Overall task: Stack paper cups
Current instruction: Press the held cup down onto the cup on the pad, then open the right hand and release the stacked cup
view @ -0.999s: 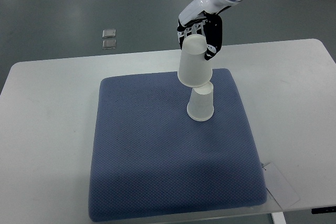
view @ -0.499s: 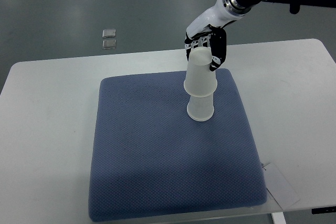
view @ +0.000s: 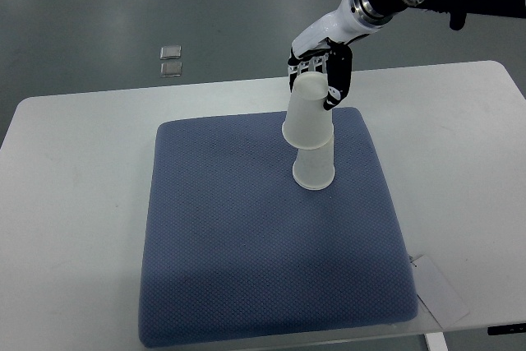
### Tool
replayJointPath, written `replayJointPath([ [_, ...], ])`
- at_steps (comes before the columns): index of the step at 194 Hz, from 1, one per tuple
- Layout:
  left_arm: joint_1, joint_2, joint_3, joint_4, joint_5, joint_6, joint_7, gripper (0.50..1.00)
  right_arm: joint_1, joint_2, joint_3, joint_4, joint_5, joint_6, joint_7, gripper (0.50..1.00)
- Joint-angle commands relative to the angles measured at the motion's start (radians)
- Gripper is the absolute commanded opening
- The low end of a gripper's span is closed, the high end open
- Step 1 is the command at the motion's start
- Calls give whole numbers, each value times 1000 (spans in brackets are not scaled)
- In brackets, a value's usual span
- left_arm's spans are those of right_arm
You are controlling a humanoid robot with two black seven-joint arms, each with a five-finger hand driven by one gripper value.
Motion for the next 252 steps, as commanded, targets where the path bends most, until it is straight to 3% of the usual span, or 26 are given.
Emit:
replayJointPath([
  [1,0,0,0,1,0,0,0,1000,-1,0,-2,0,1,-1,0,721],
  [252,0,0,0,0,0,0,0,1000,-47,-14,-15,-9,-14,-35,-2,811],
])
